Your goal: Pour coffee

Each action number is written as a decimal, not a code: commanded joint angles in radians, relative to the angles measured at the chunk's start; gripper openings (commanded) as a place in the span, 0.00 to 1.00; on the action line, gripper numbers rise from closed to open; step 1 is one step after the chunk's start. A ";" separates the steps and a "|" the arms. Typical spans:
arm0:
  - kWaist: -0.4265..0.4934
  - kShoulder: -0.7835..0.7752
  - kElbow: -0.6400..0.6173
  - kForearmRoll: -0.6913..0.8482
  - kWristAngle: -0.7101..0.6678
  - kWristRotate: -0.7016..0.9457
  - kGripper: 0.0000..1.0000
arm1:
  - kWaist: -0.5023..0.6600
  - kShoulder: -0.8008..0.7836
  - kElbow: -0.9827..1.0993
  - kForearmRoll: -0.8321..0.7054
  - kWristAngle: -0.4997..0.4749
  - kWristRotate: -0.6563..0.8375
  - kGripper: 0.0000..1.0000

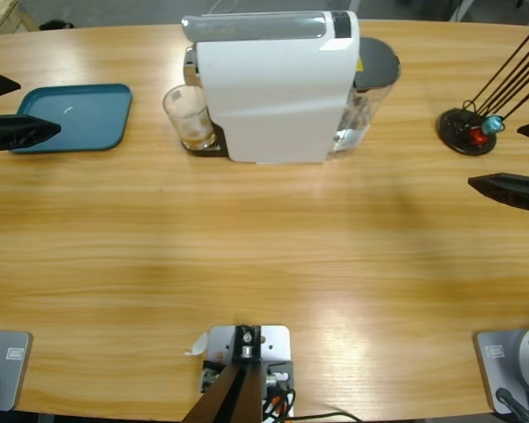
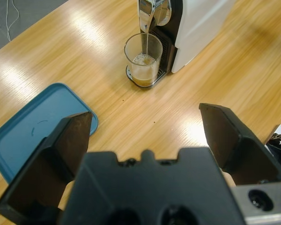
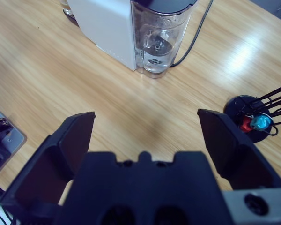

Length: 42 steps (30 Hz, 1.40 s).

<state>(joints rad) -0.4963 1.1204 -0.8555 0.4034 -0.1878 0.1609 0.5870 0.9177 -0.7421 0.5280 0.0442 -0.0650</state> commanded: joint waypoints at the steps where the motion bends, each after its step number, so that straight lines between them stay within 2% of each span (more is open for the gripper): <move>1: 0.011 0.033 0.024 0.010 -0.003 0.008 1.00 | 0.005 0.022 -0.005 0.013 0.014 0.002 1.00; 11: 0.033 0.147 0.013 -0.014 -0.040 0.151 1.00 | 0.005 0.051 -0.011 0.012 0.016 0.004 1.00; 18: 0.047 0.244 0.012 -0.062 -0.123 0.390 1.00 | 0.005 0.050 -0.011 0.012 0.016 0.004 1.00; 23: 0.140 0.312 0.007 -0.132 -0.280 0.496 1.00 | 0.005 0.073 -0.018 0.013 0.016 0.004 1.00; 27: 0.178 0.391 -0.034 -0.153 -0.383 0.568 1.00 | 0.005 0.099 -0.021 0.010 0.013 0.004 1.00; 31: 0.205 0.477 -0.064 -0.182 -0.454 0.596 1.00 | 0.005 0.133 -0.032 0.015 0.013 0.004 1.00; 35: 0.208 0.540 -0.085 -0.199 -0.469 0.627 1.00 | 0.004 0.167 -0.029 0.004 0.012 -0.005 1.00; 37: 0.208 0.567 -0.099 -0.201 -0.482 0.641 1.00 | 0.004 0.159 0.047 -0.098 0.027 -0.006 1.00; 42: 0.208 0.599 -0.128 -0.201 -0.475 0.651 1.00 | 0.004 0.132 0.058 -0.109 0.026 0.002 1.00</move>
<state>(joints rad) -0.2985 1.6339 -0.9561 0.2155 -0.6531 0.7906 0.5870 1.0528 -0.7381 0.4562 0.0524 -0.0652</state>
